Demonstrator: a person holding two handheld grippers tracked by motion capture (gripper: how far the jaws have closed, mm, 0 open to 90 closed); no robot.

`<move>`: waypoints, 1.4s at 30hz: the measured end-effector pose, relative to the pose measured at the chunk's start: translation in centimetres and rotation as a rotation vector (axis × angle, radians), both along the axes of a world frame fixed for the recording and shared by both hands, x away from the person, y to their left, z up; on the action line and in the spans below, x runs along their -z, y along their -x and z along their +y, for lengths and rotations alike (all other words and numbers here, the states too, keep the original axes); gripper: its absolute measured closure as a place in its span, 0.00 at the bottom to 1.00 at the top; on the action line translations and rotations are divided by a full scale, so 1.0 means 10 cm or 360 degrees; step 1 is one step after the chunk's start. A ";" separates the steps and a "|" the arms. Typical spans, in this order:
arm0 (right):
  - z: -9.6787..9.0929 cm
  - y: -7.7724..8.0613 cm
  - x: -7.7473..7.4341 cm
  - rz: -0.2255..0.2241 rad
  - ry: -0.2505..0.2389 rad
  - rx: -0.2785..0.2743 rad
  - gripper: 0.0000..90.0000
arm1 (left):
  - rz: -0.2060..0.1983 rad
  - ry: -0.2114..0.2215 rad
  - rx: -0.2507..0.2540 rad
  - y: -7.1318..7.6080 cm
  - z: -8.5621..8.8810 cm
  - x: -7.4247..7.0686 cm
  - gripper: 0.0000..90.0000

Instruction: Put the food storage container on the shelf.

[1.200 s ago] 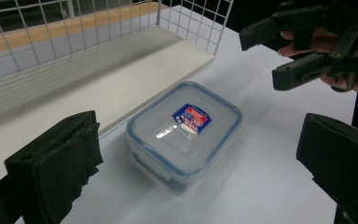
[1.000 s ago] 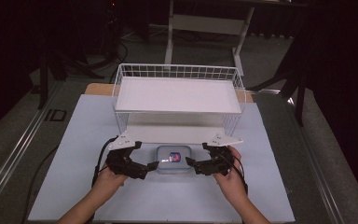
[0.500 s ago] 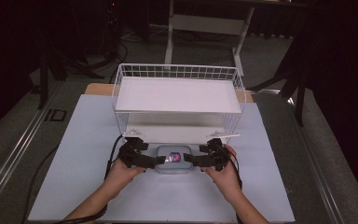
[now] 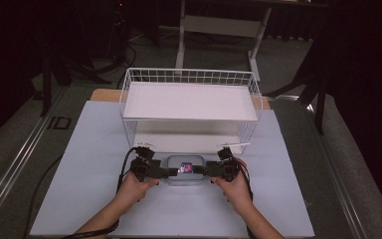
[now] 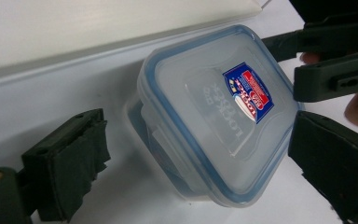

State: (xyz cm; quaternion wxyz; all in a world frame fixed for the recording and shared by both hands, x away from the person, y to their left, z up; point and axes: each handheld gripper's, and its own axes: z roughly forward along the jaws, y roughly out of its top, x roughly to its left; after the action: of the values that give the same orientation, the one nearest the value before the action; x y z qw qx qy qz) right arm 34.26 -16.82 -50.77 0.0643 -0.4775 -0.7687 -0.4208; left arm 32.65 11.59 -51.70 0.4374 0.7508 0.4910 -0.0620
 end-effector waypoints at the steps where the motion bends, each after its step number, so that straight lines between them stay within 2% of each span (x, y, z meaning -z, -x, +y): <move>1: 0.01 0.00 0.01 0.0014 -0.0005 0.0001 0.26 | 0.0020 0.0006 0.0009 -0.01 0.00 0.02 0.08; 2: 0.02 -0.01 0.02 0.0020 0.0003 0.0005 0.28 | 0.0033 -0.0005 0.0007 -0.01 0.00 0.04 0.10; 3: 0.02 -0.01 0.03 0.0039 -0.0007 0.0005 0.30 | 0.0043 0.0000 0.0008 -0.01 -0.01 0.05 0.16; 5: 0.04 -0.01 0.03 0.0032 0.0011 0.0004 0.32 | 0.0074 0.0013 0.0004 -0.02 -0.01 0.08 0.18; 7: 0.05 -0.01 0.04 0.0054 0.0011 0.0001 0.32 | 0.0086 0.0010 -0.0001 -0.02 -0.02 0.10 0.19; 8: 0.06 -0.01 0.05 0.0061 0.0010 -0.0001 0.32 | 0.0102 0.0033 0.0007 -0.03 -0.02 0.10 0.22; 12: 0.05 -0.02 0.07 0.0098 -0.0014 0.0017 0.35 | 0.0108 0.0045 0.0006 -0.04 -0.03 0.09 0.28; 13: 0.02 -0.04 0.07 0.0137 -0.0040 0.0037 0.38 | 0.0119 0.0076 0.0010 -0.03 -0.05 0.08 0.31; 16: 0.00 -0.05 0.08 0.0168 -0.0050 0.0053 0.39 | 0.0119 0.0061 0.0011 -0.02 -0.05 0.08 0.32; 20: 0.00 -0.05 0.08 0.0210 -0.0058 0.0061 0.39 | 0.0165 0.0087 0.0014 -0.01 -0.04 0.11 0.32; 26: 0.01 -0.06 0.08 0.0275 -0.0067 0.0085 0.39 | 0.0148 0.0083 0.0004 0.02 -0.04 0.09 0.37; 29: 0.02 -0.04 0.07 0.0268 -0.0060 0.0084 0.39 | 0.0136 0.0075 0.0007 0.04 -0.05 0.08 0.37; 30: 0.02 -0.03 0.06 0.0262 -0.0055 0.0091 0.39 | 0.0114 0.0042 0.0006 0.07 -0.06 0.06 0.37; 34: 0.04 0.03 0.03 0.0200 -0.0018 0.0081 0.40 | 0.0066 -0.0011 0.0016 0.12 -0.09 0.03 0.37; 37: 0.02 0.05 0.02 0.0183 -0.0023 0.0084 0.42 | 0.0052 -0.0018 -0.0010 0.15 -0.10 0.01 0.38; 38: 0.02 0.06 0.02 0.0187 -0.0026 0.0087 0.43 | 0.0078 0.0009 -0.0045 0.15 -0.08 0.00 0.40; 39: 0.02 0.09 0.00 0.0162 -0.0011 0.0084 0.43 | 0.0063 -0.0005 -0.0039 0.17 -0.09 -0.01 0.43; 42: 0.03 0.12 -0.02 0.0153 0.0000 0.0095 0.44 | 0.0049 -0.0026 -0.0050 0.20 -0.11 -0.03 0.44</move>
State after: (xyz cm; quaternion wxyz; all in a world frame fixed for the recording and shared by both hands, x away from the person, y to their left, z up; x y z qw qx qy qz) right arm 33.08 -16.51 -50.54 0.0886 -0.5199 -0.7501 -0.3990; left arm 30.69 10.50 -51.38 0.4245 0.7454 0.5101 -0.0626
